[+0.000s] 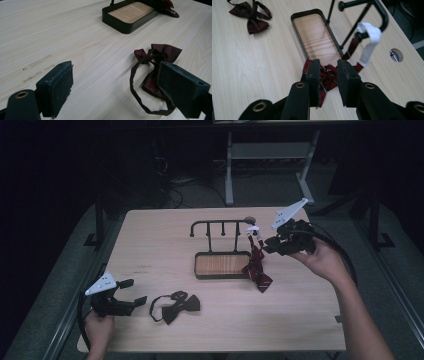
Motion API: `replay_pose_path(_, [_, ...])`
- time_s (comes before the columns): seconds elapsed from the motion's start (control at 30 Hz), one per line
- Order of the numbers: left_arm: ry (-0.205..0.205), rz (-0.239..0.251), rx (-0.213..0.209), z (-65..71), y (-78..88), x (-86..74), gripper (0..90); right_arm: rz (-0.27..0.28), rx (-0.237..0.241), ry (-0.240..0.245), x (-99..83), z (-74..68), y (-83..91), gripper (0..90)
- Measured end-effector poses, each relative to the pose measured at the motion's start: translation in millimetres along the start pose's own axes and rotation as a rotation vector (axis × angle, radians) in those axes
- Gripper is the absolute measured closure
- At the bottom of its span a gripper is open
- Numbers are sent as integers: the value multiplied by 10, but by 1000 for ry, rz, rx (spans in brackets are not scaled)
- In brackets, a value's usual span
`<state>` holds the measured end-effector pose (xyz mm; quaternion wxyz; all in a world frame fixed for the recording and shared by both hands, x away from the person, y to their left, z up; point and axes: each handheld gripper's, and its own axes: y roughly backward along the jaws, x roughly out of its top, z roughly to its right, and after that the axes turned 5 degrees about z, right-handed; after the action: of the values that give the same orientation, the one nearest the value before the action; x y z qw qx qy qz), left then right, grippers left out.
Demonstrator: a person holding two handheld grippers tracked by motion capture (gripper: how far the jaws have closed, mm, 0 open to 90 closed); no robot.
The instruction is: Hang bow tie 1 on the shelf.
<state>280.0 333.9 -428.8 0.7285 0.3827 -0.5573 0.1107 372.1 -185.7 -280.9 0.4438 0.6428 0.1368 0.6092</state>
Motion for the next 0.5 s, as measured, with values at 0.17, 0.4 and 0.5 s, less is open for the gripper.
replay_pose_path(0.17, [-1, 1, -2, 3, 0, 0, 128, 10, 17, 34, 32, -154, -49, 708])
replay_pose_path(0.4, [-9, 16, -14, 12, -2, -2, 128, 4, 55, 46, 50, -294, -143, 693])
replay_pose_path(0.5, [-18, 16, -21, 21, 0, -8, 128, 6, 69, 46, 42, -335, -176, 685])
